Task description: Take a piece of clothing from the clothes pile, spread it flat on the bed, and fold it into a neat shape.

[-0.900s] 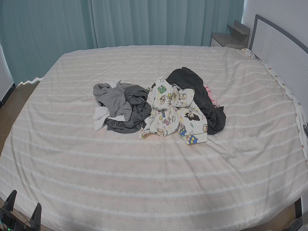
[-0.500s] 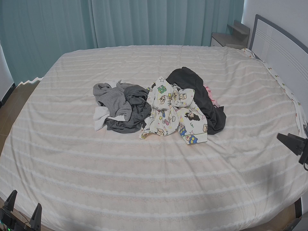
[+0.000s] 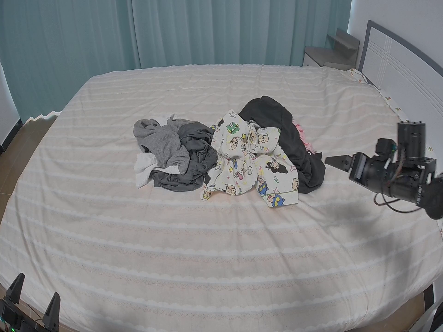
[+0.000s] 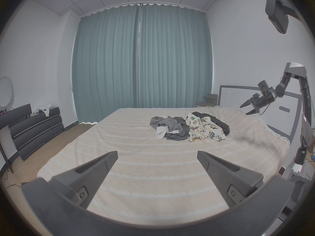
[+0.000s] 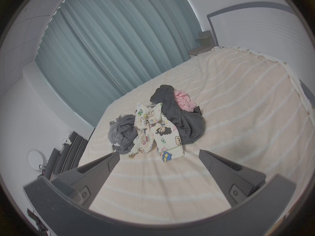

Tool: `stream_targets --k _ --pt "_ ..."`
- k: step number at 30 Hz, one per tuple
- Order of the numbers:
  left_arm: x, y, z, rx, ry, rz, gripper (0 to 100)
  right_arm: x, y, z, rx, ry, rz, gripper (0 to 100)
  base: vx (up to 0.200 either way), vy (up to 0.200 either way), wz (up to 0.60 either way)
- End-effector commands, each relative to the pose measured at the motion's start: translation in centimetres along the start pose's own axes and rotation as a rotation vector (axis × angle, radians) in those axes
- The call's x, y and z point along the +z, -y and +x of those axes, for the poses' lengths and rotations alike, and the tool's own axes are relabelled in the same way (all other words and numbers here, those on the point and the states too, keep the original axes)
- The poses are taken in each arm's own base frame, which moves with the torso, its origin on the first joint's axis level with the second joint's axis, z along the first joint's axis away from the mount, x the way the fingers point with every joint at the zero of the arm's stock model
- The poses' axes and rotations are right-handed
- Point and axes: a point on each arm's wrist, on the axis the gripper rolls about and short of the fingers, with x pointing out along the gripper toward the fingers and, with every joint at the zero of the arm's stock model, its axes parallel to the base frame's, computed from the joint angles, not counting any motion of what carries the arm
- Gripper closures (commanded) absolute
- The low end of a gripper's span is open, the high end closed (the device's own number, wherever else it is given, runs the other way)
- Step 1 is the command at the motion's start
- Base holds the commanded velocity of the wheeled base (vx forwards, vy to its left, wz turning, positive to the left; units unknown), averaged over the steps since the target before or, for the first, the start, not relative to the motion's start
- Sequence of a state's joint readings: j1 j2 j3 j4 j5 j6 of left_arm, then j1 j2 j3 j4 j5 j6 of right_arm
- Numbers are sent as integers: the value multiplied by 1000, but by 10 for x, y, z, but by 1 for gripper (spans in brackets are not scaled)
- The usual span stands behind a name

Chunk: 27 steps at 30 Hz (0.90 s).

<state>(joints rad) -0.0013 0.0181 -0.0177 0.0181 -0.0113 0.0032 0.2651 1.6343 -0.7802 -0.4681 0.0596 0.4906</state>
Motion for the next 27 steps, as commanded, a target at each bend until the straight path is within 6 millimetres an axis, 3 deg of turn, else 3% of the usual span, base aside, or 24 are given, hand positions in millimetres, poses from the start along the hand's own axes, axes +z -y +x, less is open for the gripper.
stream_targets --k 1,12,21,27 --pt "-3 0 0 0 -3 -3 0 -42 24 193 -121 -10 100 0 0 0 0" --pt "-3 0 0 2 -3 -5 0 -32 44 215 -131 58 122 0 0 0 0" --pt "-3 0 0 2 -4 -6 0 -38 37 218 -110 47 116 0 0 0 0" --pt "-3 0 0 2 -3 -6 0 -44 24 208 -92 22 124 0 0 0 0"
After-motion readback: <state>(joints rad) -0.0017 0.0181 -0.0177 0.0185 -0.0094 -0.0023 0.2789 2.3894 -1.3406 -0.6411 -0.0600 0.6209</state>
